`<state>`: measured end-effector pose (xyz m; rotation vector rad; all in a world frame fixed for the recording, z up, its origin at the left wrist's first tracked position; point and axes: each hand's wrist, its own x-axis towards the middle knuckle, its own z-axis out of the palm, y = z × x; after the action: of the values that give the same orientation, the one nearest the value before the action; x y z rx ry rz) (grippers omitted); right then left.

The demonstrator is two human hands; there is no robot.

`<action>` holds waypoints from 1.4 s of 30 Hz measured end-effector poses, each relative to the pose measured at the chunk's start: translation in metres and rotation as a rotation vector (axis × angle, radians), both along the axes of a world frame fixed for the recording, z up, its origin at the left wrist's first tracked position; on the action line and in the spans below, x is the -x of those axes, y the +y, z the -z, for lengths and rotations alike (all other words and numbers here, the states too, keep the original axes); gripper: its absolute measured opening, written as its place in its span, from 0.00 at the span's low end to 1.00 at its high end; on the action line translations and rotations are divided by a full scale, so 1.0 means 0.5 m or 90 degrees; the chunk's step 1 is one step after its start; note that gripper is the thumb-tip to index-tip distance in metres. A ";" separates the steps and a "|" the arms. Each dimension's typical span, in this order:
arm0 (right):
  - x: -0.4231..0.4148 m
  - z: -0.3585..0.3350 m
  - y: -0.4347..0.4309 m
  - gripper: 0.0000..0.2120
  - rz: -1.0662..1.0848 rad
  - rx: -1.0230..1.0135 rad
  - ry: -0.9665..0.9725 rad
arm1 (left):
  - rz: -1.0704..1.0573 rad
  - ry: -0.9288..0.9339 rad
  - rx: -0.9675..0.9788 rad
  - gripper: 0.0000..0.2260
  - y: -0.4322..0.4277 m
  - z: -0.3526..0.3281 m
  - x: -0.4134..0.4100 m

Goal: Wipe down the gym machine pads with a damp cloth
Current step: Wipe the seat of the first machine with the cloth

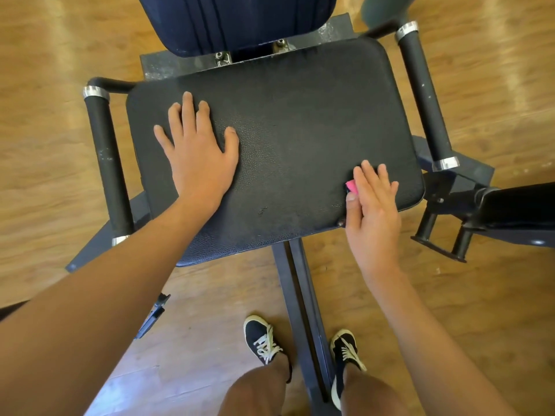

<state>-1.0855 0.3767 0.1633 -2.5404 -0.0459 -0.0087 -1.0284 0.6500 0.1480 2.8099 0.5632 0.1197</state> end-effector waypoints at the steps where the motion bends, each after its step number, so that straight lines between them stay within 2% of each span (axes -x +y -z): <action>1: 0.009 0.000 0.020 0.19 -0.010 -0.007 -0.002 | 0.000 -0.001 0.001 0.28 0.000 0.000 -0.001; 5: 0.043 0.012 0.084 0.21 -0.097 -0.003 -0.006 | 0.002 -0.005 0.001 0.29 0.003 0.005 -0.003; 13: 0.037 0.017 0.074 0.23 -0.138 0.051 0.005 | 0.072 0.062 0.026 0.30 0.033 -0.018 0.001; 15: 0.037 0.013 0.085 0.22 -0.117 0.042 0.018 | 0.138 0.100 -0.029 0.32 0.063 -0.025 0.006; 20: 0.045 0.007 0.094 0.21 -0.089 0.026 0.038 | 0.398 0.119 -0.067 0.31 0.147 -0.033 0.035; 22: 0.046 0.011 0.096 0.21 -0.076 0.030 0.029 | 0.445 0.122 -0.079 0.31 0.168 -0.029 0.031; 27: 0.058 0.016 0.136 0.21 -0.050 0.013 0.002 | 0.413 0.071 -0.051 0.28 0.173 -0.002 0.039; 32: 0.089 0.011 0.205 0.22 -0.130 0.008 0.018 | 0.402 0.022 -0.016 0.27 0.182 0.013 0.037; 36: 0.079 0.012 0.167 0.23 -0.179 0.053 0.010 | 0.400 0.015 0.001 0.27 0.181 0.015 0.037; 42: 0.081 0.028 0.172 0.23 -0.040 0.036 -0.019 | 0.398 0.008 0.005 0.27 0.184 0.018 0.033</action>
<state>-1.1262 0.4629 0.1495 -2.5946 -0.1392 -0.0200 -1.0449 0.7419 0.1389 2.8315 -0.3242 -0.0270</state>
